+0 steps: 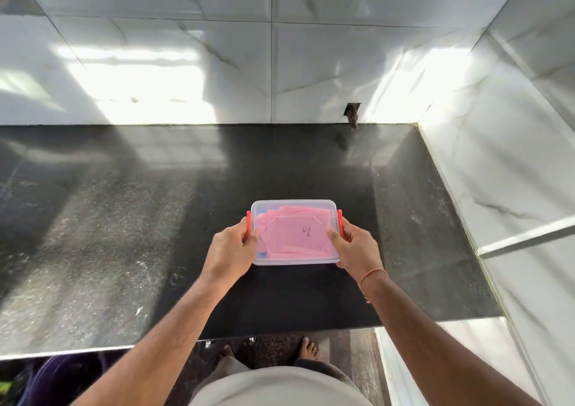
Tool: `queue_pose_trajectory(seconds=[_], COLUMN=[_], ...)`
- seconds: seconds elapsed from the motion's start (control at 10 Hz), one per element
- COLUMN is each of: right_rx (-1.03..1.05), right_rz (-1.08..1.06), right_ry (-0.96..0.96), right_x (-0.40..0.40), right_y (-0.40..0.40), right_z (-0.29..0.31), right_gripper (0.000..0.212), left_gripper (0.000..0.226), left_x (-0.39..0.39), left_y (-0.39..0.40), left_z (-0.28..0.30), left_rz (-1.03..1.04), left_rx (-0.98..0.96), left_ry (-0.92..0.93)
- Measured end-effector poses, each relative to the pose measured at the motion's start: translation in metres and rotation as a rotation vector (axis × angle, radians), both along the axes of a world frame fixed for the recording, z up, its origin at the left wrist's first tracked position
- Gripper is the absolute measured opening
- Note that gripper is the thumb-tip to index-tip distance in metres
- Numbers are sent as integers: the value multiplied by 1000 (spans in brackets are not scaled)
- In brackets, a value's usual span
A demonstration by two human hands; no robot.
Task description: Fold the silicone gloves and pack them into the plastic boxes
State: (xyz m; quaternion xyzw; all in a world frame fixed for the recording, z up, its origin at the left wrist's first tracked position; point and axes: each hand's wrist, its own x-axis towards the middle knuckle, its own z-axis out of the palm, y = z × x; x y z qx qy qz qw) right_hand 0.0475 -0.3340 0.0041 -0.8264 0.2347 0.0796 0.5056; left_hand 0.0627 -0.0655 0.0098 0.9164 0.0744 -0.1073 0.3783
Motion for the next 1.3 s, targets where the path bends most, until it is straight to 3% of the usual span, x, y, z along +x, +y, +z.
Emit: queue_pose_trajectory(seconds=[0.3,0.4,0.5,0.6,1.1,1.2,1.3], right_rx=[-477,-731,-809,-847,-927,-930,-981], right_rz=[235,408,596,683,697,697,669], right_ry=[-76,-238,-306,-300,-227,-246,-387], right_x=[-10,-4,4,7,5,6,-2], right_y=[6,10,24,34,84,89,89], right_z=[-6,-5,-6,-12,-14,-3,9], right_gripper=[70,74,70,66,68,68,62], left_gripper=[82,83,79,73,72,69,72], left_x=[-18,-12,2,8,12,8,2], left_y=[-16,-16,-18,-16,28,27,28], left_z=[-5,-7,-11,-21,-16,-4,-4], left_rz=[-141,-224,-370,-449,-492,-468,-473], left_rx=[328,396,428,494,662,656,632], left_ry=[-53,-263,-360,-300,-268,-312,-437])
